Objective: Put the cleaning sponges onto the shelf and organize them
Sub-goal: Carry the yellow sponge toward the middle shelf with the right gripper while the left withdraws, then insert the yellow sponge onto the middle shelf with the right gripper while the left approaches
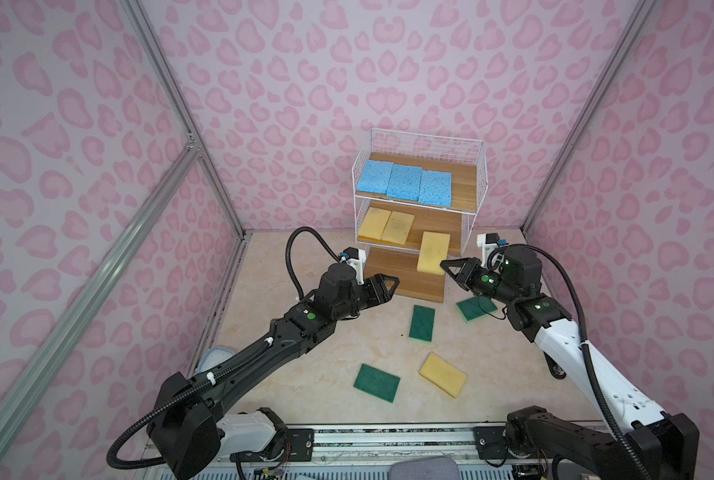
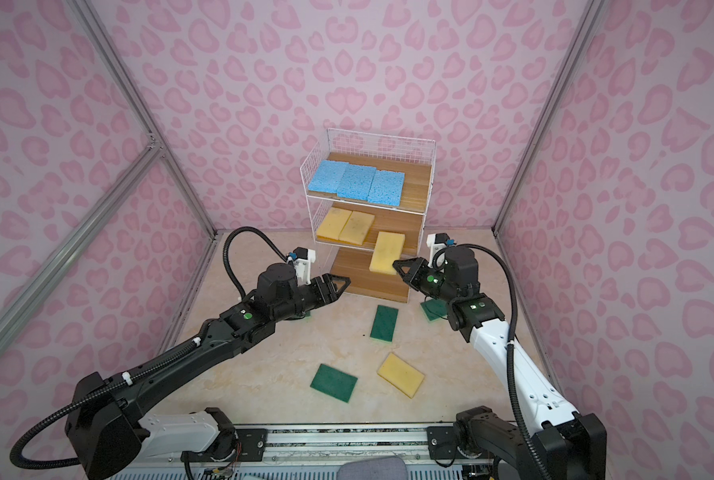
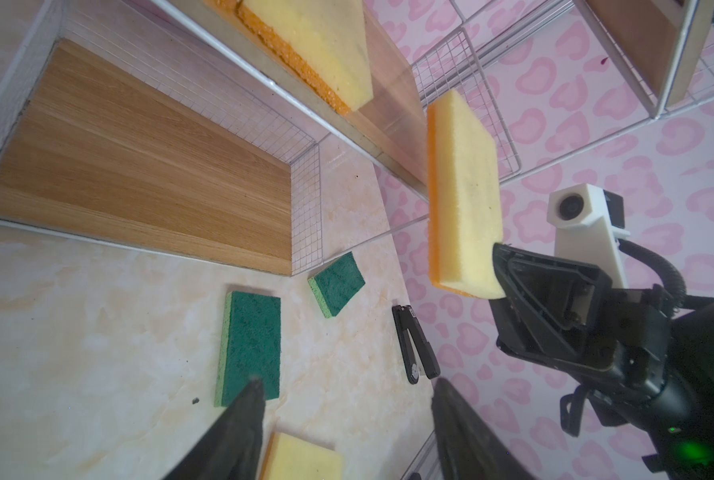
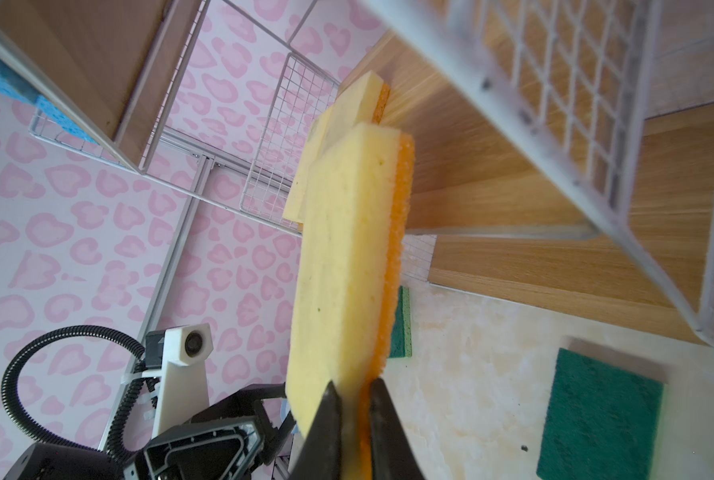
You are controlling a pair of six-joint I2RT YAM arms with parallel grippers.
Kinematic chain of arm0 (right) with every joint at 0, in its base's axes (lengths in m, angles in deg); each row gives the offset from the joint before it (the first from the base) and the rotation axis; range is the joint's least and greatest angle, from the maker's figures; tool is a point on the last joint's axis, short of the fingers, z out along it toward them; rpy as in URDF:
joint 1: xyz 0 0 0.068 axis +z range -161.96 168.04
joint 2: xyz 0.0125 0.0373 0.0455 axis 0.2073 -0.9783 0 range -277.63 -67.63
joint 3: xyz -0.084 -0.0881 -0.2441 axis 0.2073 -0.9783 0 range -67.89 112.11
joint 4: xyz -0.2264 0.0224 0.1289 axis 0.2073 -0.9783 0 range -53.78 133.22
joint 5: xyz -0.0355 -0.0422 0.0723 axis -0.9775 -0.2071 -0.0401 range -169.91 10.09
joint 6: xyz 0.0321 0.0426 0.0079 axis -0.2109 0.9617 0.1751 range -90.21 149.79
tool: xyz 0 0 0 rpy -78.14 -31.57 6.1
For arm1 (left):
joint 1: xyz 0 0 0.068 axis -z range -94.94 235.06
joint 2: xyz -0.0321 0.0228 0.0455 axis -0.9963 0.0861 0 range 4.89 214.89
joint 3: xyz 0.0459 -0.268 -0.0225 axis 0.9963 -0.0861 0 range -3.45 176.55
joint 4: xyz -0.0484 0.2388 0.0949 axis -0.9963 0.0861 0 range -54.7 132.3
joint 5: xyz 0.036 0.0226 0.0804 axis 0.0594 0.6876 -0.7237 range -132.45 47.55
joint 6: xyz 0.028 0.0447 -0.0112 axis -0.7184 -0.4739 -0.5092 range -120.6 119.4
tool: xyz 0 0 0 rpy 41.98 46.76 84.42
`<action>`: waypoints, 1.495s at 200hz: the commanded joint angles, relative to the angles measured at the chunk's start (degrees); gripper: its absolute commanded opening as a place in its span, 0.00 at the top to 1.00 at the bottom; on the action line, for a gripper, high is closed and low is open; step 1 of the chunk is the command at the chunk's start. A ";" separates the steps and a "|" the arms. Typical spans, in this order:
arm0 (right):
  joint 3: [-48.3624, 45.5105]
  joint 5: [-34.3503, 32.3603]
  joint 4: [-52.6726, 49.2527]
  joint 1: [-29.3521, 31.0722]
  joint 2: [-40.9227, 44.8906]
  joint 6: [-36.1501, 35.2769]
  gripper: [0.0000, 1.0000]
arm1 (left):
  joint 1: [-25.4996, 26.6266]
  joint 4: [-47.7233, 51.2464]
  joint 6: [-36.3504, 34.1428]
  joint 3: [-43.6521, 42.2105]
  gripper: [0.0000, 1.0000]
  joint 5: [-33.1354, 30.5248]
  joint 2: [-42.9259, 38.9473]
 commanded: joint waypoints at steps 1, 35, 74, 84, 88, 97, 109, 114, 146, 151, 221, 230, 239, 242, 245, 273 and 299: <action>0.04 0.16 4.13 0.68 -0.93 1.69 0.85 | 0.25 -6.12 1.97 1.92 0.36 0.67 1.70; 0.16 -0.61 6.47 1.00 -1.39 3.56 0.86 | 2.60 -18.01 5.77 -1.45 0.43 -6.54 1.08; -0.60 -2.08 9.76 1.05 -1.48 7.06 0.86 | 8.13 -29.56 7.32 -5.77 0.44 -19.61 0.01; -1.15 -2.36 11.24 1.03 -1.63 8.36 0.86 | 9.39 -31.24 8.12 -5.95 0.44 -22.23 0.52; -1.39 -2.50 11.73 1.06 -1.70 8.87 0.86 | 9.84 -31.57 8.31 -5.84 0.44 -23.24 0.78; -1.80 -2.85 13.06 1.18 -1.82 9.82 0.86 | 10.81 -32.23 8.69 -5.44 0.44 -25.18 1.59; -1.87 -3.21 14.02 1.40 -2.24 10.58 0.85 | 11.49 -33.37 9.41 -4.57 0.45 -26.34 2.99; -1.83 -3.36 14.28 1.52 -2.36 10.82 0.86 | 11.68 -33.77 9.88 -4.07 0.46 -26.40 3.76; -0.81 -3.02 14.93 1.82 -3.50 11.02 0.85 | 11.87 -35.38 12.85 -0.78 0.52 -24.94 8.44; -0.78 -3.00 14.81 1.82 -3.49 10.97 0.85 | 11.87 -35.65 13.22 -0.54 0.54 -24.62 8.95; 0.63 -1.10 14.30 1.82 -4.29 10.35 0.85 | 11.79 -36.71 16.27 2.56 0.57 -24.36 13.71; 0.62 -0.61 14.31 1.78 -4.42 10.34 0.85 | 11.79 -36.84 16.68 2.79 0.58 -24.68 14.15; 0.59 -0.29 14.06 1.84 -4.40 10.26 0.85 | 11.74 -37.01 16.90 3.00 0.58 -25.01 14.50; 0.63 -0.21 13.97 1.84 -4.38 10.19 0.85 | 11.70 -37.09 16.97 3.10 0.59 -25.01 14.61; 0.52 -0.19 13.82 1.77 -4.27 10.09 0.85 | 11.70 -37.11 17.06 3.21 0.59 -24.97 14.75; -0.15 -0.20 13.53 1.70 -3.68 9.71 0.84 | 11.35 -37.20 17.62 5.02 0.63 -24.36 16.34; -0.07 0.69 13.21 1.67 -3.86 9.72 0.84 | 11.08 -37.20 17.78 6.59 0.74 -24.17 17.68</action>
